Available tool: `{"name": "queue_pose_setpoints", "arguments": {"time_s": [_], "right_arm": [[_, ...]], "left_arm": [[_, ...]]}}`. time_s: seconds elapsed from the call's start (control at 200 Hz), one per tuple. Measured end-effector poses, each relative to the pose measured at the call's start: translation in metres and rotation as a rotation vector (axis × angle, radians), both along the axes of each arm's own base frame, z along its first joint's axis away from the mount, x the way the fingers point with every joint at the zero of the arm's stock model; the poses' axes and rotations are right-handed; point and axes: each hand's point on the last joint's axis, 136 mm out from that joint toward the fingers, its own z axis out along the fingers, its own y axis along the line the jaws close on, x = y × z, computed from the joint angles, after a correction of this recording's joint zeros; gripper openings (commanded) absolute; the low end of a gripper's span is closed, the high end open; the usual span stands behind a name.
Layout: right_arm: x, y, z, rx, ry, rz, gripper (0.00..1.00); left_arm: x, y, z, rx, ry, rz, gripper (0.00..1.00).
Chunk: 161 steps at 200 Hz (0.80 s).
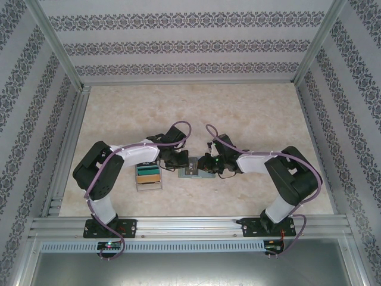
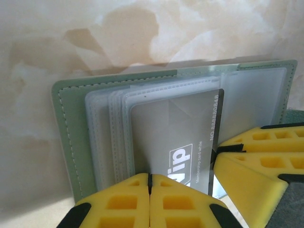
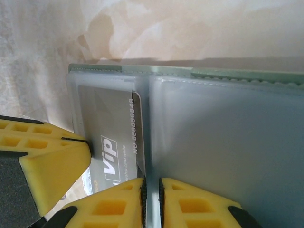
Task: Take the credit cards out of the card holder
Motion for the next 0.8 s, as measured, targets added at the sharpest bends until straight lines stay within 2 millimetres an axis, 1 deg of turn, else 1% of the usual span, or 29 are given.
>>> {"name": "queue_pose_setpoints", "arguments": {"time_s": [0.18,0.225,0.285,0.35,0.48,0.615,0.804], "right_arm": [[0.001,0.004,0.000,0.020,0.002,0.005,0.18],[0.001,0.005,0.001,0.025,0.002,0.007,0.16],[0.002,0.005,0.001,0.029,0.001,0.008,0.11],[0.002,0.006,0.000,0.032,0.002,0.009,0.00],[0.002,0.006,0.001,0.038,0.008,0.003,0.00],[0.005,0.001,0.002,0.047,0.008,-0.010,0.00],[0.006,-0.021,0.005,0.053,0.002,-0.062,0.00]], "left_arm": [[0.000,0.000,0.000,-0.002,0.002,0.000,0.06],[0.000,0.000,0.000,-0.003,0.002,0.000,0.06],[-0.001,0.000,0.000,-0.004,0.004,-0.001,0.06],[-0.001,0.000,0.000,-0.004,0.004,-0.001,0.06],[-0.001,0.000,0.000,-0.002,0.006,-0.001,0.06],[0.000,0.001,0.000,-0.004,0.007,0.002,0.06],[0.001,0.004,-0.001,-0.005,0.012,0.009,0.06]]}}
